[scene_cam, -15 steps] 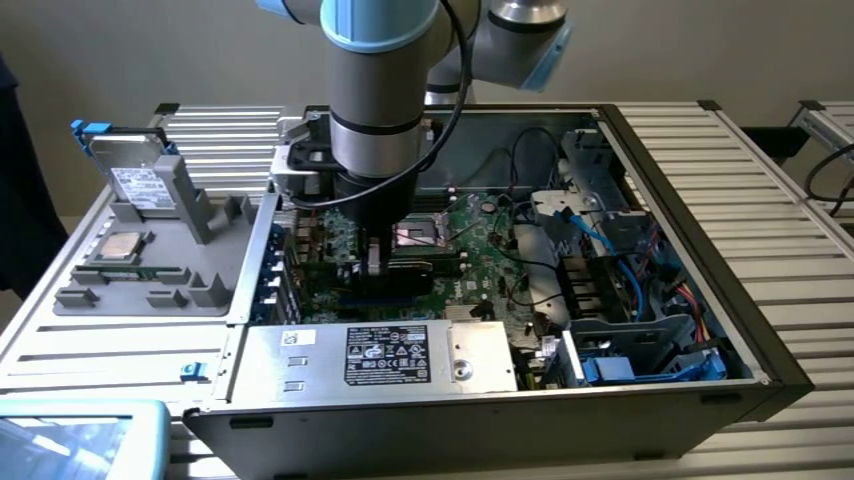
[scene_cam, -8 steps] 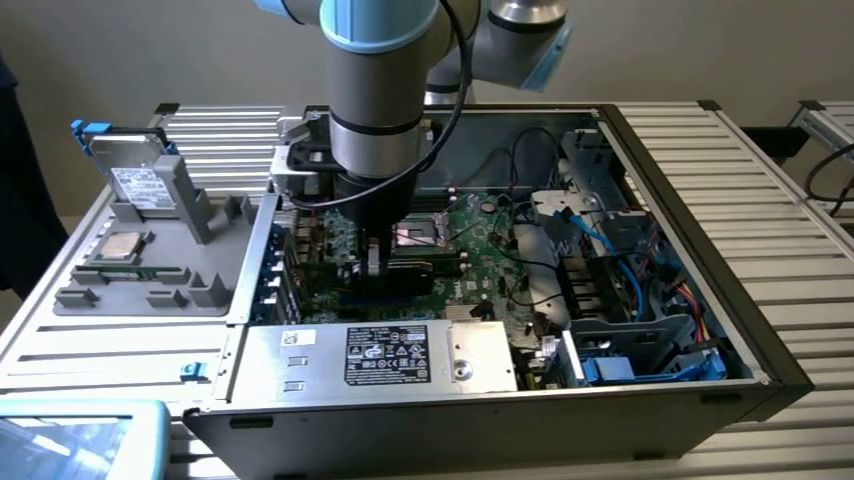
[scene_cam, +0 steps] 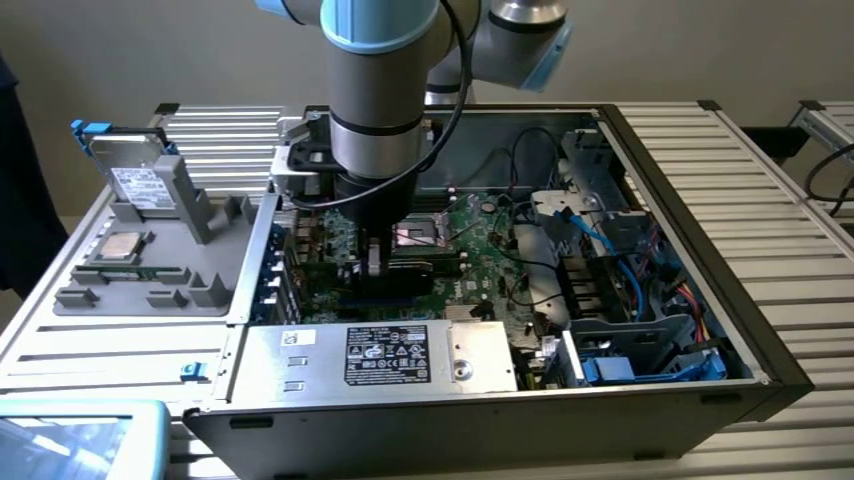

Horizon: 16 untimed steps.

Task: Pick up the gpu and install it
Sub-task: 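Insert the gpu into the slot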

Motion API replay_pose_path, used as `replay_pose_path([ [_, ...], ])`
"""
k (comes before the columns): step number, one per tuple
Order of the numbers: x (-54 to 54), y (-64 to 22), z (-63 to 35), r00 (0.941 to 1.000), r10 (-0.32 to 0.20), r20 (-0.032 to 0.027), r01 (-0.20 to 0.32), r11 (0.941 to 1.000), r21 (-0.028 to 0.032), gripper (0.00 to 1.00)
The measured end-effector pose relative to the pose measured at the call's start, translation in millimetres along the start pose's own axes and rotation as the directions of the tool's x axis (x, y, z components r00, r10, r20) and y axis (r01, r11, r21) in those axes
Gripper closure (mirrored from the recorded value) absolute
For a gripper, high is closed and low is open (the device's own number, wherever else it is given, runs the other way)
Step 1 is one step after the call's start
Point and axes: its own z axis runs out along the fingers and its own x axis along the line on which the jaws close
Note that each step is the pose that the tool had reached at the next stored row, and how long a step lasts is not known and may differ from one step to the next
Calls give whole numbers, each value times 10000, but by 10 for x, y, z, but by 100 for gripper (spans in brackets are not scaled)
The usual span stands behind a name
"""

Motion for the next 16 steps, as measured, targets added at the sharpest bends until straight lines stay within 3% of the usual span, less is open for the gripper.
replay_pose_path([
  [16,15,4,4,9999,-162,4,162,9999,7,71],
])
